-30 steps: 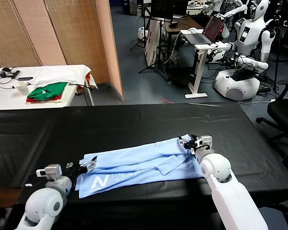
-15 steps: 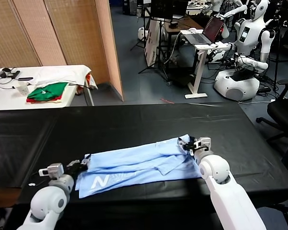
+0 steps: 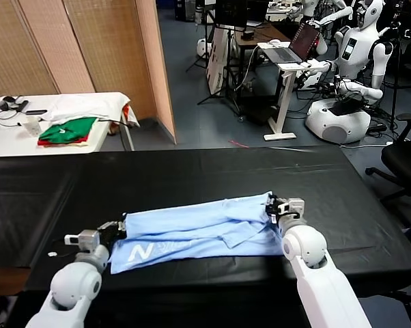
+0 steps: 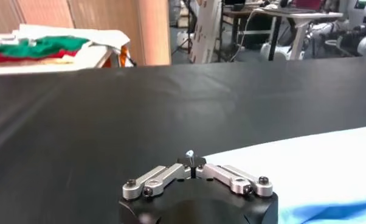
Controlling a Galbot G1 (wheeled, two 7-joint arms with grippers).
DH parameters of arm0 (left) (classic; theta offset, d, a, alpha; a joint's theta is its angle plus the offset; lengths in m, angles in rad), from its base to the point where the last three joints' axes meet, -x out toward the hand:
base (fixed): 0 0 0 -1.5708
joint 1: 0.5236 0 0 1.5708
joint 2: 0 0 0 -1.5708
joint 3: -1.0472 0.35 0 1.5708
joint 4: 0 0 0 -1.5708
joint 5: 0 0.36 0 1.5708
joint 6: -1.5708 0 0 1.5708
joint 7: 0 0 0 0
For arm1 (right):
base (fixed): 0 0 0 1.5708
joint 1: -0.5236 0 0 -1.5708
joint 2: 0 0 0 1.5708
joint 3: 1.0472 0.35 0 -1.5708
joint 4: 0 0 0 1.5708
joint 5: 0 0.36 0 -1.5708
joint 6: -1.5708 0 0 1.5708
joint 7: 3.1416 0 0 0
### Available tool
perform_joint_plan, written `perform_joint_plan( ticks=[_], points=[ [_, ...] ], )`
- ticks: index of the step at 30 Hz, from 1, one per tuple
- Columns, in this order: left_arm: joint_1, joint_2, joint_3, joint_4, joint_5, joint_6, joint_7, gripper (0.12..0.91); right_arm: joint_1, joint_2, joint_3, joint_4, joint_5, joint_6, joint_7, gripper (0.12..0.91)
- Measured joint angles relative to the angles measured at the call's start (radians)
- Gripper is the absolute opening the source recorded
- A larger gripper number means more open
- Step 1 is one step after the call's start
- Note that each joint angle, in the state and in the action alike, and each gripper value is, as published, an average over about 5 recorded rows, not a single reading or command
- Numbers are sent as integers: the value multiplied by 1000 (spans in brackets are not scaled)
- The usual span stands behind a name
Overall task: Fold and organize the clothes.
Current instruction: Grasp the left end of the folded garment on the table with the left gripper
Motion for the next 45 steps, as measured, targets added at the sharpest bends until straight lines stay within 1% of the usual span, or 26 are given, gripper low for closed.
perform_joint_plan(
  ticks=[2,3,4,6,7,9,10,11,13,14,17,19,20,22,28,34,43,45],
  points=[
    [-26,3,12,15,-3,-1,0,146,-6,-3,9,7,3,-4,-27,243],
    [-36,4,16,21,-5,-2,0,146,-9,-4,14,11,4,-7,-40,291],
    [-44,4,18,25,-7,-4,0,147,-14,-5,19,17,4,-8,-53,358],
    [-53,6,20,27,-6,-14,-1,171,-24,-4,31,31,3,-10,-70,470],
    [-54,6,20,27,-1,-21,-2,203,-31,-4,38,40,3,-10,-77,546],
    [-51,8,17,24,11,-35,-3,302,-49,-1,53,66,3,-11,-87,659],
    [-49,9,14,21,17,-39,-4,359,-60,0,61,82,3,-10,-92,731],
    [-45,10,10,16,22,-42,-4,435,-73,0,69,100,4,-9,-95,783],
    [-34,12,1,4,28,-45,-6,548,-101,-2,87,139,6,-7,-100,863],
    [-27,13,-5,-3,30,-47,-7,605,-116,-4,96,159,8,-6,-102,885],
    [1,11,-25,-32,32,-54,-20,770,-163,-13,122,216,20,0,-105,904],
    [27,5,-43,-55,27,-57,-30,856,-192,-19,138,249,26,9,-103,906],
    [41,0,-52,-67,21,-57,-34,881,-205,-23,145,263,28,14,-102,906],
    [71,-12,-72,-90,-2,-54,-39,900,-229,-29,157,286,31,21,-101,907],
    [146,-65,-128,-126,-120,-26,-55,907,-267,-39,168,325,43,20,-100,907],
    [175,-119,-142,-130,-168,-24,-53,907,-277,-36,168,341,42,20,-99,907],
    [176,-156,-142,-118,-162,-26,-50,907,-283,-25,172,351,40,27,-95,907],
    [176,-160,-141,-113,-158,-28,-49,885,-283,-23,172,352,40,28,-95,907]
  ],
)
